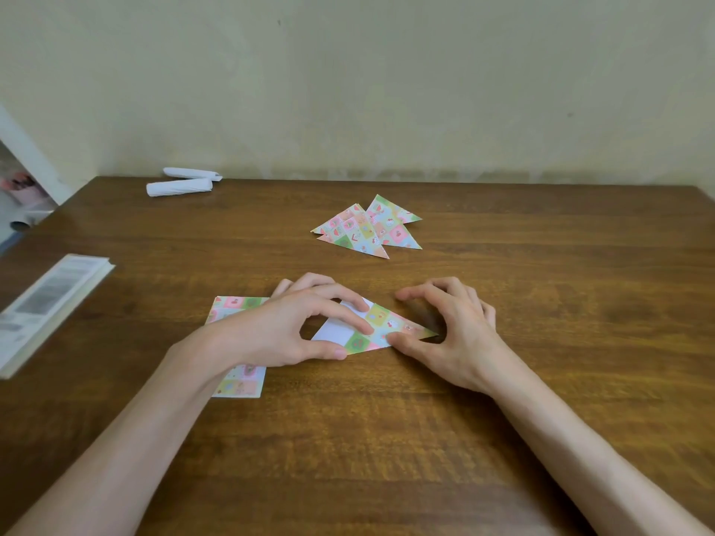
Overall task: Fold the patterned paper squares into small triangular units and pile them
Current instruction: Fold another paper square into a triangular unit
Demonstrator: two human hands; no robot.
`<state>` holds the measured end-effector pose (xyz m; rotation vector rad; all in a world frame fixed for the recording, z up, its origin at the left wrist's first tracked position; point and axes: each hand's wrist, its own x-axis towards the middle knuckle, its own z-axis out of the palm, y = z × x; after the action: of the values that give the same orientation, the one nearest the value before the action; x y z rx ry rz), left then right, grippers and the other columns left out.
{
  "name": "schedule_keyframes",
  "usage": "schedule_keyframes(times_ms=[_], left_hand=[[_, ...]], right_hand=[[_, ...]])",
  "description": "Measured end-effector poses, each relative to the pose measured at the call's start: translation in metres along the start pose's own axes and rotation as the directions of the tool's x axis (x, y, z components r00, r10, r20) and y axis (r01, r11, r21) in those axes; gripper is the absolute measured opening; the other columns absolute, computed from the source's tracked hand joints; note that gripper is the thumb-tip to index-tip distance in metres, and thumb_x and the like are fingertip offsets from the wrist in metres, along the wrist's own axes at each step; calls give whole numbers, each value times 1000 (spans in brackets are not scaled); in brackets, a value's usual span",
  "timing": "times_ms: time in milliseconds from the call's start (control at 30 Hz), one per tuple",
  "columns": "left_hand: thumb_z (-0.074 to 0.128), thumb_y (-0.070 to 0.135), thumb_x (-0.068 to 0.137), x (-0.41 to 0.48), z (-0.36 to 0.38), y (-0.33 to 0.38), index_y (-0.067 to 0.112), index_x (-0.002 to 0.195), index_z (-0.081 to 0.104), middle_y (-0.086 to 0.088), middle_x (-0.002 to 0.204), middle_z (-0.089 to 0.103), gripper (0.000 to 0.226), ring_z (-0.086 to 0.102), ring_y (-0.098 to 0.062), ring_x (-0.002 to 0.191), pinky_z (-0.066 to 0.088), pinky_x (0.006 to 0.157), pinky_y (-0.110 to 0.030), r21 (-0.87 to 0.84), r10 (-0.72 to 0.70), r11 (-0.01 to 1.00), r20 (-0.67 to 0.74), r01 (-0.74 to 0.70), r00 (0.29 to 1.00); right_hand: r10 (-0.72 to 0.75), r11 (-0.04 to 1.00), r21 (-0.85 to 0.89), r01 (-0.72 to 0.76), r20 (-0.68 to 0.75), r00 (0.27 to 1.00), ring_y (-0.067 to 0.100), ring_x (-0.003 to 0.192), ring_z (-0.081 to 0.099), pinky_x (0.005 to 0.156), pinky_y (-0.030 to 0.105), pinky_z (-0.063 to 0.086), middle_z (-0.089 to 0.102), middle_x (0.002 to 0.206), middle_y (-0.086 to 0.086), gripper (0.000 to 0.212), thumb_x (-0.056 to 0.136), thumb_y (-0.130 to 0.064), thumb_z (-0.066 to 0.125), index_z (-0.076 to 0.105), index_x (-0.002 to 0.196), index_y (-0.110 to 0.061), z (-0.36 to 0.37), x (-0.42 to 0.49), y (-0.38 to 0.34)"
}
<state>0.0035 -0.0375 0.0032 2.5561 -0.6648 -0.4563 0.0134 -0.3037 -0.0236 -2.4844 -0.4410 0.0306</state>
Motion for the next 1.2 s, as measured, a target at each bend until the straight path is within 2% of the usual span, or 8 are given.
schedule_keyframes(times_ms=[200, 300, 467, 667, 800, 867, 1033, 1200], left_hand=[[71, 47, 93, -1, 2, -2, 63, 124, 62, 47, 145, 35, 36, 13, 14, 142, 17, 119, -42, -7, -7, 1000, -12, 7, 1000], [69, 50, 92, -3, 1, 0, 64, 128, 59, 45, 147, 34, 39, 12, 14, 143, 16, 119, -40, 16, -6, 1000, -4, 6, 1000], [73, 44, 92, -7, -1, -1, 59, 139, 53, 44, 149, 33, 53, 14, 13, 146, 14, 118, -36, 38, 7, 999, 19, -8, 1000], [71, 34, 95, -8, 9, -5, 51, 139, 57, 47, 149, 32, 49, 18, 14, 145, 18, 125, -42, -13, -4, 1000, -75, 3, 997], [71, 49, 91, -5, 16, -2, 52, 136, 60, 43, 141, 43, 47, 28, 10, 141, 28, 122, -37, 23, -7, 1000, -186, 11, 983], [70, 56, 88, -4, 20, 1, 51, 133, 63, 39, 138, 48, 45, 32, 8, 139, 32, 118, -37, 61, 14, 998, -241, 1, 970], [58, 69, 88, 0, 30, 12, 46, 131, 67, 31, 131, 52, 49, 42, 2, 128, 37, 103, -30, 213, 84, 977, -356, -7, 931], [42, 80, 89, 4, 38, 18, 47, 132, 64, 29, 126, 48, 58, 45, -3, 120, 46, 96, -34, 279, 99, 960, -378, 11, 920]], right_hand=[[22, 994, 100, -30, 82, 996, 4, 136, 38, 119, 39, 21, 51, 133, -20, 44, 89, -28, 79, 59, 121, -52, -15, 5, 2], [57, 978, 197, -74, 93, 994, 10, 136, 44, 122, 45, 27, 58, 131, -25, 56, 88, -8, 73, 64, 113, -58, -18, 8, 13], [2, 974, 228, -15, 60, 998, 9, 134, 48, 119, 49, 32, 63, 126, -26, 56, 88, -2, 71, 68, 115, -51, -18, 6, 20], [-22, 953, 301, 31, -34, 999, -5, 105, 62, 100, 31, 50, 71, 110, -25, 29, 90, -17, 76, 75, 102, -44, -25, 4, 13], [-151, 976, 147, 161, -75, 986, 1, 112, 55, 103, 39, 42, 69, 104, -25, 13, 91, -28, 73, 75, 95, -40, -18, -3, 3], [-208, 972, 98, 213, -57, 976, 4, 105, 57, 100, 38, 43, 68, 98, -20, 7, 93, -31, 69, 74, 92, -35, -14, -5, -2], [-155, 985, 66, 161, -89, 984, 13, 80, 55, 76, 42, 49, 61, 75, -9, 19, 98, -38, 51, 53, 81, -29, -11, -4, -3], [-279, 960, -61, 275, -94, 956, 4, 92, 52, 84, 28, 44, 58, 92, -19, 26, 90, -59, 61, 67, 95, -35, -1, -3, 7]])
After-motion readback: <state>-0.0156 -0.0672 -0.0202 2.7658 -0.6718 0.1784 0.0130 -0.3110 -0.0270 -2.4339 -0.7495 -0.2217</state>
